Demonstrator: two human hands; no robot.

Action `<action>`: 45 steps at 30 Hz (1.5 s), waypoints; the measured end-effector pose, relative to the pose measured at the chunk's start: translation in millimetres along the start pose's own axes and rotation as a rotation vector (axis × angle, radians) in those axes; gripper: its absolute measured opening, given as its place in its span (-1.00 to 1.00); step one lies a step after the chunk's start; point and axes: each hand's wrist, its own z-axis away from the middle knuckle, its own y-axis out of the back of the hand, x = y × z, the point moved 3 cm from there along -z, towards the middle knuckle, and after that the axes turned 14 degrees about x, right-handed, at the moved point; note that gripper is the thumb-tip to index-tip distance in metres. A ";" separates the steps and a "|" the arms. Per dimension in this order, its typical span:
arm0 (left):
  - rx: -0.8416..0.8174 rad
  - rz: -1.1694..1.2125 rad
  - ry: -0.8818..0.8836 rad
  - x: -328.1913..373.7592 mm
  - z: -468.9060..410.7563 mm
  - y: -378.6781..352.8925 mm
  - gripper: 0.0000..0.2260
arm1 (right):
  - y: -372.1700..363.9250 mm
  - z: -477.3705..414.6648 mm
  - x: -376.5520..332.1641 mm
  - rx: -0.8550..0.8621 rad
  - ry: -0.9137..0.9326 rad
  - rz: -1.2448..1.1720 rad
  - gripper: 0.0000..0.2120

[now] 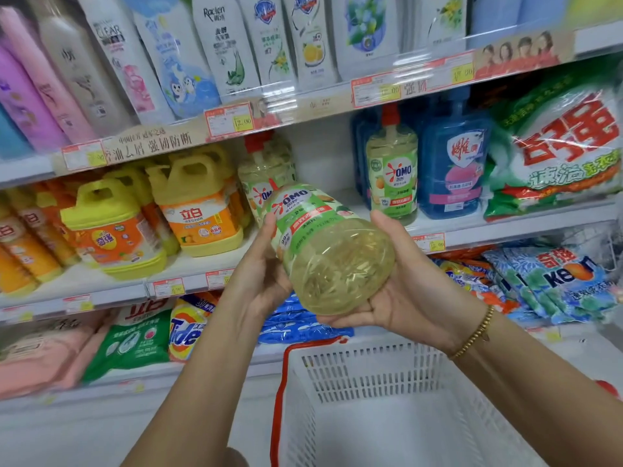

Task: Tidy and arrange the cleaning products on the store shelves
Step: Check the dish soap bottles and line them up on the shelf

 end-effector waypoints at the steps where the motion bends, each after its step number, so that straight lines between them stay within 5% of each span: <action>1: -0.002 -0.006 0.013 -0.9 -0.6 0.7 -0.16 | 0.1 0.5 -0.6 -0.004 -0.003 0.016 -0.33; 7: 0.018 -0.008 0.112 -9.8 -1.2 -1.1 -0.37 | 6.8 1.4 -3.7 0.021 -0.035 0.100 -0.31; 13: 0.025 -0.065 0.114 -14.0 0.8 -4.7 -0.19 | 25.8 -1.0 3.3 -0.036 -0.111 0.129 -0.29; 15: 0.090 -0.096 0.040 -12.0 2.8 -6.1 -0.31 | 36.8 -1.8 8.7 -0.026 -0.162 0.132 -0.27; 19: 0.134 -0.410 -0.242 -6.6 16.7 -15.4 -0.67 | 61.2 -5.1 17.0 0.129 -0.150 0.259 -0.56; 23: 0.090 -0.911 -0.587 -12.6 33.2 -29.1 -0.30 | 80.5 5.6 6.6 0.287 -0.056 0.563 -0.69; 27: -0.063 -1.211 -0.836 -28.0 46.0 -41.0 -0.24 | 82.9 23.7 -11.9 0.301 0.217 0.606 -0.60; 37: -0.143 -1.162 -1.041 -13.0 39.6 -66.8 -0.26 | 76.7 22.0 -34.0 0.379 0.488 0.426 -0.38; 45: -0.072 -1.186 -1.166 21.7 -44.0 -79.2 -0.21 | 88.6 -46.5 -67.1 0.477 0.580 0.370 -0.40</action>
